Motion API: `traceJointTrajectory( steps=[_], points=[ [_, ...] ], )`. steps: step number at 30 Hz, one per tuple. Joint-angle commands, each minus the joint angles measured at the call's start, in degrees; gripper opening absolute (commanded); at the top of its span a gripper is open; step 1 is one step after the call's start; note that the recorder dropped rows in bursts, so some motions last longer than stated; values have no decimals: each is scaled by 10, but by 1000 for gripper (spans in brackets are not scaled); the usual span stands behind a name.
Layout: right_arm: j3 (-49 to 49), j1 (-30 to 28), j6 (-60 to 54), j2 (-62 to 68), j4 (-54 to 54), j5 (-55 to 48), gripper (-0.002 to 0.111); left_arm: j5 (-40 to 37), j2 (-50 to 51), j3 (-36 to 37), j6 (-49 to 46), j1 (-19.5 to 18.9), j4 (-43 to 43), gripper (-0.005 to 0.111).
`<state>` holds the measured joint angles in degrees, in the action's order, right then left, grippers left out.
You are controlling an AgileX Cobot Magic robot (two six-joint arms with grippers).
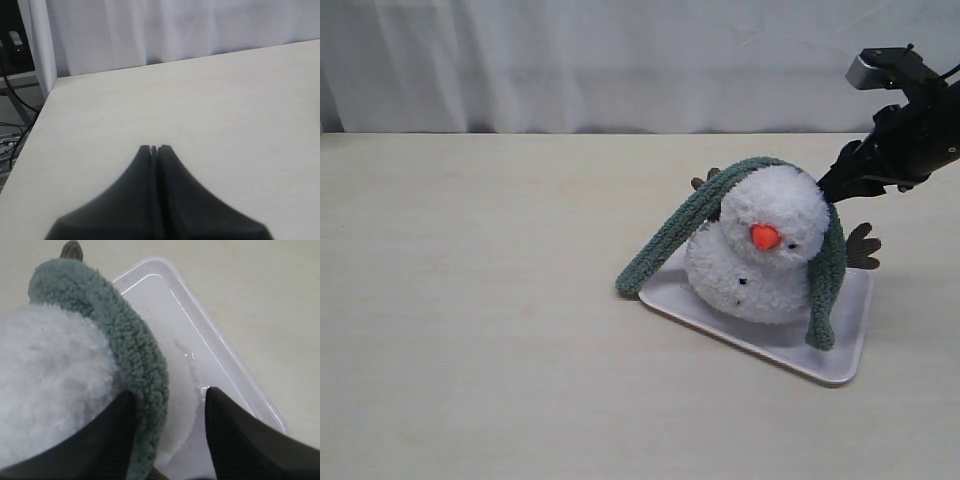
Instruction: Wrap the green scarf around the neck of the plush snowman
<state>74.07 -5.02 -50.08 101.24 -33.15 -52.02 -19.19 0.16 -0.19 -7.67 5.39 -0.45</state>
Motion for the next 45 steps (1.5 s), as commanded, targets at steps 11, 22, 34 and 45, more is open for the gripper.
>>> traceJointTrajectory(
  steps=[11, 22, 34, 45],
  points=[
    [-11, -1, 0, 37, -4, -7, 43, 7, -2, 2, 2, -1, -2, 0],
    [-10, -1, 42, 36, 28, -3, 43, 7, -2, 2, 2, -1, -2, 0],
    [-8, -1, 12, -50, -5, 13, 44, 7, -2, 2, 2, -1, -2, 0],
    [-8, 63, -27, -137, -92, 15, 44, 6, -2, 2, 2, -1, -2, 0]
  ],
)
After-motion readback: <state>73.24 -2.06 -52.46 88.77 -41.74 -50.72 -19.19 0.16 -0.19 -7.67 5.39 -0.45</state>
